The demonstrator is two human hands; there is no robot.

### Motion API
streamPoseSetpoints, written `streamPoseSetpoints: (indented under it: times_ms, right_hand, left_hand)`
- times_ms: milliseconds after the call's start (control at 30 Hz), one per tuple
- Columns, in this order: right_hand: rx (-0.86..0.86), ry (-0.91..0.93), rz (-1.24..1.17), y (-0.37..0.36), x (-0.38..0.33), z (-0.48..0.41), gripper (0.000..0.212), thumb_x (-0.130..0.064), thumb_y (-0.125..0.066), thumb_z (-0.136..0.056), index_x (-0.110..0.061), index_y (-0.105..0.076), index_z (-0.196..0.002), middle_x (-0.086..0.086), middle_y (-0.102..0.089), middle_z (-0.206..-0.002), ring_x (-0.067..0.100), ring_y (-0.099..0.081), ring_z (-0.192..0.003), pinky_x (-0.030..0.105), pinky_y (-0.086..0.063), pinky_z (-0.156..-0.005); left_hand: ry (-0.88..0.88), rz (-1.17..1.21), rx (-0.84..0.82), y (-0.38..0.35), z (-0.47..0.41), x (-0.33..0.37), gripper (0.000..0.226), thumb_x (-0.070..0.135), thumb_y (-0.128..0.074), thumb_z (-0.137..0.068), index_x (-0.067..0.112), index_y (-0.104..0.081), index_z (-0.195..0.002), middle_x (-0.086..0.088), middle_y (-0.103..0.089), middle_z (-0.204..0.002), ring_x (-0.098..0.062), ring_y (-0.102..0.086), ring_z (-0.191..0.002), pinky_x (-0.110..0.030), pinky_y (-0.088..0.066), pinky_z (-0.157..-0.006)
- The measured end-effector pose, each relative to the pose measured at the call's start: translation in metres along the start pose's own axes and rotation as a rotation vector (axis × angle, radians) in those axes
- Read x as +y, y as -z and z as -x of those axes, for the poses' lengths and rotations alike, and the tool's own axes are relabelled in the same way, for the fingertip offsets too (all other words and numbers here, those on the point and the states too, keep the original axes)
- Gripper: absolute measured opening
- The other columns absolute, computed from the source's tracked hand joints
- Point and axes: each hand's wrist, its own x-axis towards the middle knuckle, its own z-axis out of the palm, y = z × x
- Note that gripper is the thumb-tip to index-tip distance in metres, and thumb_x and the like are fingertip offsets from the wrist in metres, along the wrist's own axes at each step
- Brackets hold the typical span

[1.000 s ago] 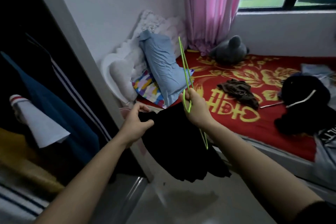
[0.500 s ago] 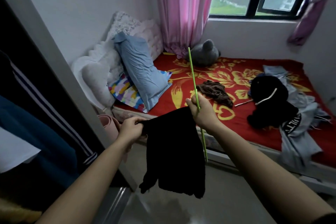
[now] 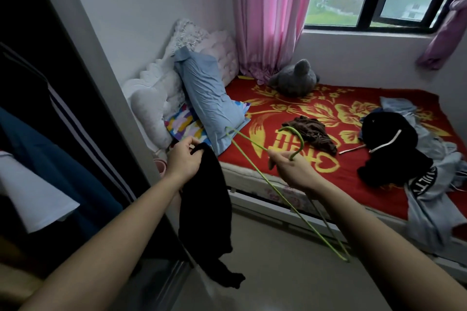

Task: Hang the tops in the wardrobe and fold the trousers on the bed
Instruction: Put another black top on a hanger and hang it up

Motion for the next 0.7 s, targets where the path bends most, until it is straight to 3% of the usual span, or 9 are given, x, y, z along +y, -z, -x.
streamPoseSetpoints:
  times_ms: [133, 300, 533, 700]
  right_hand:
    - [-0.347, -0.102, -0.118, 0.008, -0.021, 0.013, 0.036, -0.034, -0.049, -0.104, -0.009, -0.075, -0.098, -0.002, -0.027, -0.053, 0.012, -0.021, -0.044, 0.024, -0.017, -0.041]
    - [-0.533, -0.159, -0.113, 0.001, -0.041, 0.024, 0.035, -0.028, -0.049, -0.103, -0.002, -0.072, -0.102, -0.003, -0.028, -0.051, 0.012, -0.021, -0.042, 0.027, -0.016, -0.042]
    - [-0.402, -0.236, -0.225, -0.022, -0.043, 0.018, 0.029, -0.025, -0.047, -0.104, -0.007, -0.069, -0.103, -0.004, -0.030, -0.051, 0.009, -0.025, -0.039, 0.018, -0.024, -0.036]
    - [-0.310, -0.299, -0.086, -0.051, -0.037, 0.007, 0.026, -0.020, -0.045, -0.100, -0.012, -0.069, -0.094, -0.005, -0.030, -0.046, 0.011, -0.022, -0.039, 0.020, -0.017, -0.039]
  left_hand:
    - [-0.047, -0.200, 0.020, 0.010, -0.006, -0.006, 0.012, 0.018, -0.067, -0.085, 0.020, -0.058, -0.078, -0.002, -0.069, -0.081, -0.024, -0.066, -0.080, -0.037, -0.054, -0.073]
    - [-0.030, -0.296, 0.099, 0.010, -0.009, -0.006, 0.011, 0.019, -0.063, -0.087, 0.014, -0.055, -0.082, -0.006, -0.066, -0.080, -0.030, -0.062, -0.078, -0.034, -0.047, -0.066]
    - [-0.079, -0.298, 0.072, 0.008, -0.005, 0.006, 0.009, 0.015, -0.064, -0.087, 0.012, -0.058, -0.082, -0.009, -0.066, -0.078, -0.029, -0.061, -0.075, -0.033, -0.045, -0.064]
    - [-0.072, -0.173, -0.003, 0.005, 0.002, 0.023, 0.002, 0.015, -0.066, -0.083, 0.013, -0.066, -0.083, -0.005, -0.070, -0.079, -0.022, -0.067, -0.077, -0.038, -0.056, -0.072]
